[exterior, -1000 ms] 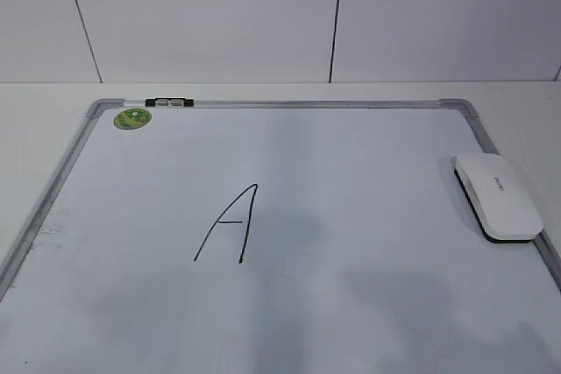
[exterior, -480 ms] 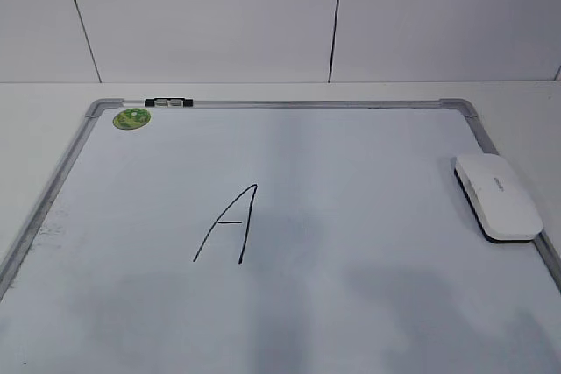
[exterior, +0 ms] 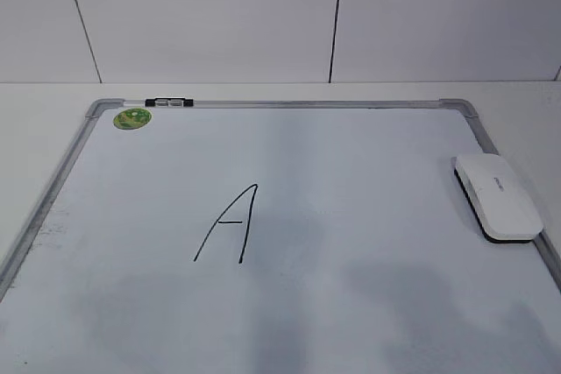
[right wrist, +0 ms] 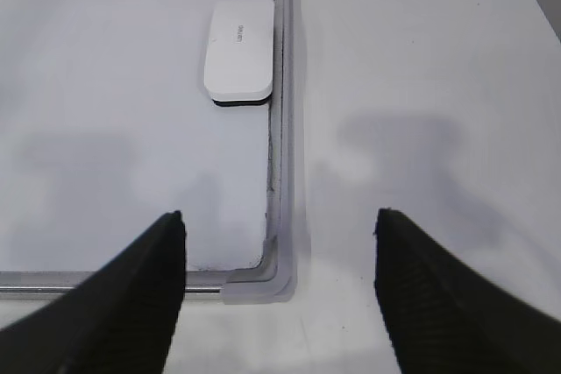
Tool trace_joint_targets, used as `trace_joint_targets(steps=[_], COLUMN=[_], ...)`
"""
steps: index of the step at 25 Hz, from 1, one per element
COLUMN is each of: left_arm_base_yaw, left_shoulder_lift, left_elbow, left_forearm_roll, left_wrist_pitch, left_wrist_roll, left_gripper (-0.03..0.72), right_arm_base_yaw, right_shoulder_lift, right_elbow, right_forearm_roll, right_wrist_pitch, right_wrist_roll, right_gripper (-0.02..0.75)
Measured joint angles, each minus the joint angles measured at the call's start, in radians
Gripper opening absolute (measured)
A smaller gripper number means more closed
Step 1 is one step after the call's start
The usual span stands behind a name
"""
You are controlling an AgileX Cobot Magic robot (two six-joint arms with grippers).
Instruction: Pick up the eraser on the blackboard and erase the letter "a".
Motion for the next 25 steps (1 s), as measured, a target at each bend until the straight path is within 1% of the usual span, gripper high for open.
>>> trace_joint_targets(steps=[14,25], left_arm_base_yaw=[0.0,0.0], left_shoulder_lift=[-0.005,-0.155], left_elbow=[0.0,0.0], left_forearm_roll=[-0.002,-0.003], left_wrist_pitch=[0.0,0.0], left_wrist_roll=[0.0,0.0], left_gripper=[0.235,0.235], right_arm_base_yaw=[0.0,0.0], right_shoulder_lift=[0.0,0.0], right_elbow=[0.001,0.002], right_forearm_roll=[0.0,-0.002], right_wrist_pitch=[-0.004,-0.007], right_wrist_roll=[0.0,0.0], right_gripper=[0.54,0.54])
